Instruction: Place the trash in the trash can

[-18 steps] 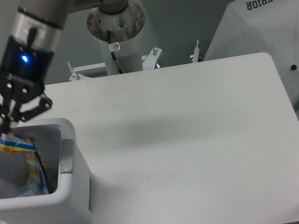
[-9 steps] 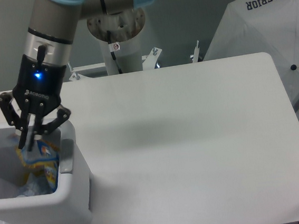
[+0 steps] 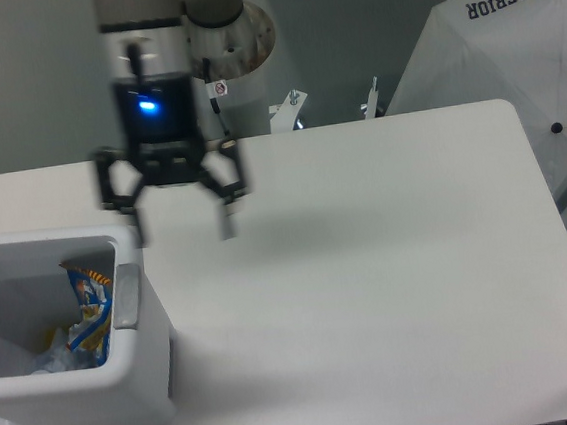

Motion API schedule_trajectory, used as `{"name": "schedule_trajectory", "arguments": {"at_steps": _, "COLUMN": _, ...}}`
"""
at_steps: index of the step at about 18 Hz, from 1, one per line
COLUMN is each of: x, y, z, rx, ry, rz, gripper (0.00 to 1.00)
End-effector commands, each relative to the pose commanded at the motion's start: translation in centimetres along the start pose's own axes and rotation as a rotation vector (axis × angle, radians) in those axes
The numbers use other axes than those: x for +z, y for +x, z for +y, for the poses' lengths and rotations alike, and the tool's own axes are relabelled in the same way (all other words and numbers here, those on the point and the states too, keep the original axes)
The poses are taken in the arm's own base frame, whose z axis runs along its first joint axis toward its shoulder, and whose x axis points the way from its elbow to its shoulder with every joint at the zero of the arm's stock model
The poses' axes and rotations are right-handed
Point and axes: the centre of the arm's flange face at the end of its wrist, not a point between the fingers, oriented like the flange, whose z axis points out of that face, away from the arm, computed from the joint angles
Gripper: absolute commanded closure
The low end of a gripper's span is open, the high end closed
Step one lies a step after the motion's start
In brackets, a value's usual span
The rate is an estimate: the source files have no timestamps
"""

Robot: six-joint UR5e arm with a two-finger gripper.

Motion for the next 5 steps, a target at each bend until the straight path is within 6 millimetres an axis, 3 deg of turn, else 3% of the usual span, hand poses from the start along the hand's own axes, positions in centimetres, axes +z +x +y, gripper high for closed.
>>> {"name": "schedule_trajectory", "arguments": {"at_steps": 3, "x": 0.1, "y": -3.7, "z": 1.7, "rx": 0.171, "ry": -0.044, "rz": -0.027, "gripper": 0.00}}
{"name": "schedule_trajectory", "arguments": {"at_steps": 5, "x": -1.0, "y": -4.2, "z": 2.0, "rx": 0.217, "ry": -0.059, "rz": -0.025, "gripper": 0.00}}
